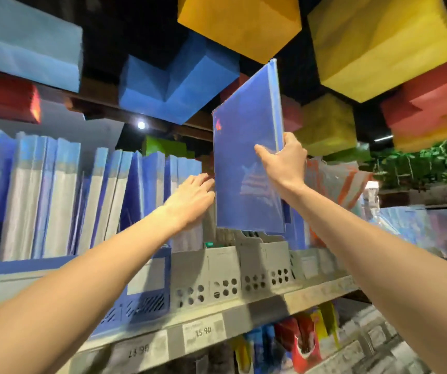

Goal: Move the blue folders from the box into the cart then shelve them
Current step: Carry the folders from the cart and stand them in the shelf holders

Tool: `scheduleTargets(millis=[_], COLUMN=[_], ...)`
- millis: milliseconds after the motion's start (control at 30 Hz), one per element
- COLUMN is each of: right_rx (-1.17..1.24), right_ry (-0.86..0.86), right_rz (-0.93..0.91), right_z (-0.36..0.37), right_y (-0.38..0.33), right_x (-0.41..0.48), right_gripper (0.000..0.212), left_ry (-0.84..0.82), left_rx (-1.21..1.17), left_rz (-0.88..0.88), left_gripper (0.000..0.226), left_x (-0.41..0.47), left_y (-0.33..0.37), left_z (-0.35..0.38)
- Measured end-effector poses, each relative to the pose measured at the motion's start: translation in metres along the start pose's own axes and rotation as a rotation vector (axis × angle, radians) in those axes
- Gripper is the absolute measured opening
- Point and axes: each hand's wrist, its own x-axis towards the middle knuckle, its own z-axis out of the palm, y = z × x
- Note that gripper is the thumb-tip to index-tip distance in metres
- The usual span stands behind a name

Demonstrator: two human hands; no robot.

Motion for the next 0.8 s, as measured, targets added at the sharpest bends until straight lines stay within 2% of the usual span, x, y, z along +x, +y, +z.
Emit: scheduleTargets(millis=[100,133,233,467,633,800], right_rx=[0.005,0.03,0.09,0.171,0.161,0.185], right_ry=[-0.057,-0.06,-0.089,-0.106,-0.101,-0.104], right_rz=[0.008,0.022,0.059,0.112,0.125,0.134], right_z=[0.02,0.026,0.046,0.075,0.098,0.116], right_y=[0.005,0.011,0.027,0.029,0.031,0.037], right_x=[0.0,0.001,0.003,-0.006,-0.014,-0.024], right_gripper=[0.034,0.032,0.027,0.032,0.031,0.035], left_ry=[0.025,0.062,0.037,0.077,0.106,0.068], left_rx=[-0.016,0.01,0.092,0.038,-0.008,-0.101], left_rz=[0.012,0.021,0.043,0.042,0.022,-0.012], left_gripper=[0.043,0.041,0.04,0.042,0.056,0.067], left_x=[-0.001,0.0,-0.004,-0.017,-0.02,-0.026], left_y=[-0.009,-0.01,-0.014,-0.022,-0.024,-0.028], left_z=[0.021,0.023,0.025,0.025,0.026,0.03])
